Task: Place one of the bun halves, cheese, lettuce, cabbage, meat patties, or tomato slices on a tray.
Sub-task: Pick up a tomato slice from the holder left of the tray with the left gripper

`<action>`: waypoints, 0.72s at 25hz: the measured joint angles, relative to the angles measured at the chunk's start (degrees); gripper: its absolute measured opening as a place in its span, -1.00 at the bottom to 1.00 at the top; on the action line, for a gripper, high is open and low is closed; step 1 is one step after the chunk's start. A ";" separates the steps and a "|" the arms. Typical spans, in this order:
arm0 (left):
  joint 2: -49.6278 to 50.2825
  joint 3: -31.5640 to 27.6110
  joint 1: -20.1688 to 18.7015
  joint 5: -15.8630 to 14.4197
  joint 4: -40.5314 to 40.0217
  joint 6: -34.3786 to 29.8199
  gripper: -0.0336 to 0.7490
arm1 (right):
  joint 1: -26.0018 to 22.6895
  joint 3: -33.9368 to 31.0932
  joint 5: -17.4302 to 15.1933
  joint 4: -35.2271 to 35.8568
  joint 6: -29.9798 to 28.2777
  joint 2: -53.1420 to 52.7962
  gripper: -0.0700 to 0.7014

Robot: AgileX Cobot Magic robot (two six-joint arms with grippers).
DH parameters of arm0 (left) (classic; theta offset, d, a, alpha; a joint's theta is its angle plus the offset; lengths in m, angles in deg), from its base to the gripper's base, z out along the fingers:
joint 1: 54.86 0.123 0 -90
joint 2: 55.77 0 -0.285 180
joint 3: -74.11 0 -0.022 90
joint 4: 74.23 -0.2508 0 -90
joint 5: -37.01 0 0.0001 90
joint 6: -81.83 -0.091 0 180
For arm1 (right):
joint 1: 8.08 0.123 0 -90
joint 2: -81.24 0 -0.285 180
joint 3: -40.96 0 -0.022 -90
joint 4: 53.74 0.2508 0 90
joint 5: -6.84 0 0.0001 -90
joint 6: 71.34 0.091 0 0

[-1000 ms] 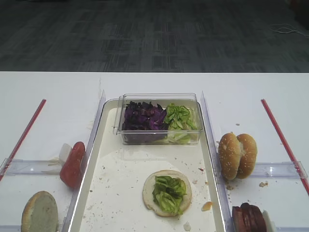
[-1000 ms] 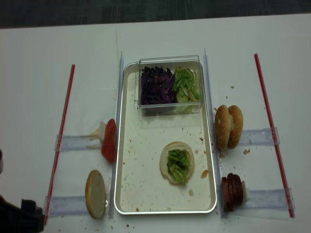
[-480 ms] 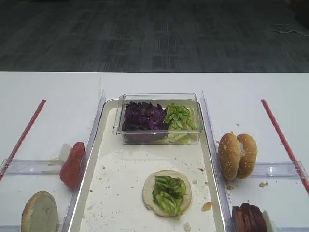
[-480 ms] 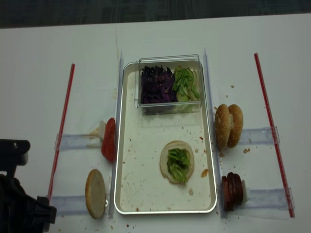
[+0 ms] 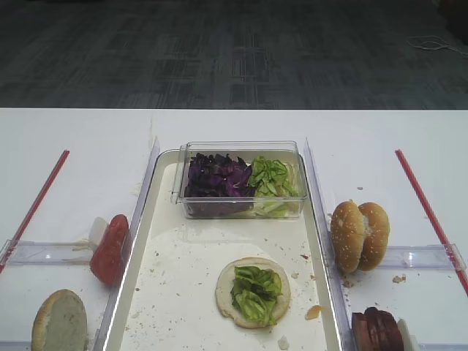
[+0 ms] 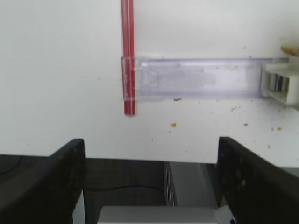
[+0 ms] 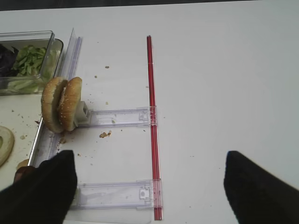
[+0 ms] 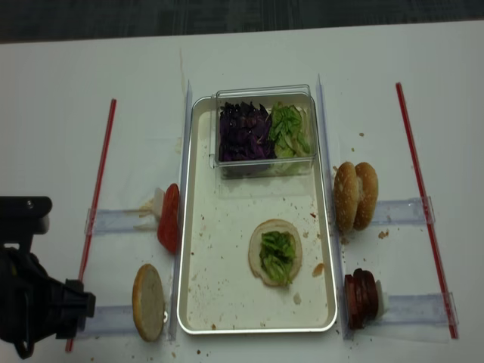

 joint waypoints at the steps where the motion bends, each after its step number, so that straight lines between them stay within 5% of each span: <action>1: 1.55 0.31 0.00 1.10 0.00 0.16 0.52 | 0.00 0.00 0.00 0.00 0.00 0.00 0.90; 9: 16.37 9.10 0.00 6.95 -0.64 0.27 0.52 | 0.00 0.00 0.00 -0.09 0.00 0.00 0.90; 18: 30.43 23.02 0.00 7.32 -1.99 0.27 0.52 | 0.00 0.00 0.00 -0.09 -0.10 0.00 0.90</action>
